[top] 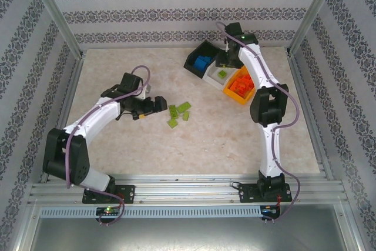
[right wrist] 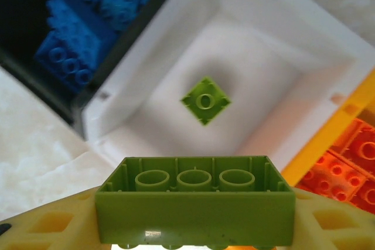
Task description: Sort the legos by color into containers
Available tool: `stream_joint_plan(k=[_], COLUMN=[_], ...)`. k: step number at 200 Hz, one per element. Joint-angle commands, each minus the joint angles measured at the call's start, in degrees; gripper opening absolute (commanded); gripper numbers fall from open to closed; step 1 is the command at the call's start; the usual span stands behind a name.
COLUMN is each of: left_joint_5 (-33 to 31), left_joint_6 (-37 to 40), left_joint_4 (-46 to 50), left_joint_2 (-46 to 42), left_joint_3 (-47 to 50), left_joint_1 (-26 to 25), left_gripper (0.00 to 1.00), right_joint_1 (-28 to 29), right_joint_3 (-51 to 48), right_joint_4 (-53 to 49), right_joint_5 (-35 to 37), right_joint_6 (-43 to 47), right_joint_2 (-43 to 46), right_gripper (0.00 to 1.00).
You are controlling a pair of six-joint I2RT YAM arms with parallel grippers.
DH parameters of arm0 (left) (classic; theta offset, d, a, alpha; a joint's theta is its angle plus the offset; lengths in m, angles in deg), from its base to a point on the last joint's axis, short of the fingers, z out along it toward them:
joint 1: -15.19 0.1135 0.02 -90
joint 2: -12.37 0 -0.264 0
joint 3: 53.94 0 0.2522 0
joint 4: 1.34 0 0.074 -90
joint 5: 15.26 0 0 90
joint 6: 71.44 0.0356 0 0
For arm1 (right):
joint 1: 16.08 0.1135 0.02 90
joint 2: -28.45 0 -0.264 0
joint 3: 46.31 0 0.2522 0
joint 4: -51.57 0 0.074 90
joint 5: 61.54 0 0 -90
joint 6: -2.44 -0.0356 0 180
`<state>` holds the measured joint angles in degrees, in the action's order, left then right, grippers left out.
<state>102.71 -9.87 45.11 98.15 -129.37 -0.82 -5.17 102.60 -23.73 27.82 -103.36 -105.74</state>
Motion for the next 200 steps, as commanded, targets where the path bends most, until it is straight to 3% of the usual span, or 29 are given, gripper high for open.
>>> stream_joint_plan(k=[1, 48, 73, 101, 200], left_joint_5=[-1.3, -1.6, -1.6, -1.5, -1.1], left_joint_6=[3.0, 3.1, 3.0, 3.3, 5.6], left_joint_4=[3.2, 5.5, 6.3, 6.9, 4.8], left_joint_2=[2.5, 7.0, 8.7, 10.6, 11.6], left_joint_3=[-4.0, -7.5, -9.4, -11.3, -12.1], left_joint_1=[-2.9, -5.4, -5.8, -6.2, -6.3], left_gripper=[1.00, 1.00, 1.00, 1.00, 1.00], right_joint_1=[-1.6, -2.9, -3.0, -3.0, -0.8], right_joint_3=[3.7, 11.2, 12.4, 12.5, -0.8], right_joint_4=[-0.9, -1.8, -1.4, -1.7, -0.7], right_joint_5=[-0.3, -1.5, -2.3, -2.9, -7.2], right_joint_6=[-1.5, -1.5, -1.8, -1.9, -1.9], right_joint_2=[-4.2, -11.2, -12.6, -12.2, 7.3], right_gripper=[0.59, 0.62, 0.73, 0.79, 0.85])
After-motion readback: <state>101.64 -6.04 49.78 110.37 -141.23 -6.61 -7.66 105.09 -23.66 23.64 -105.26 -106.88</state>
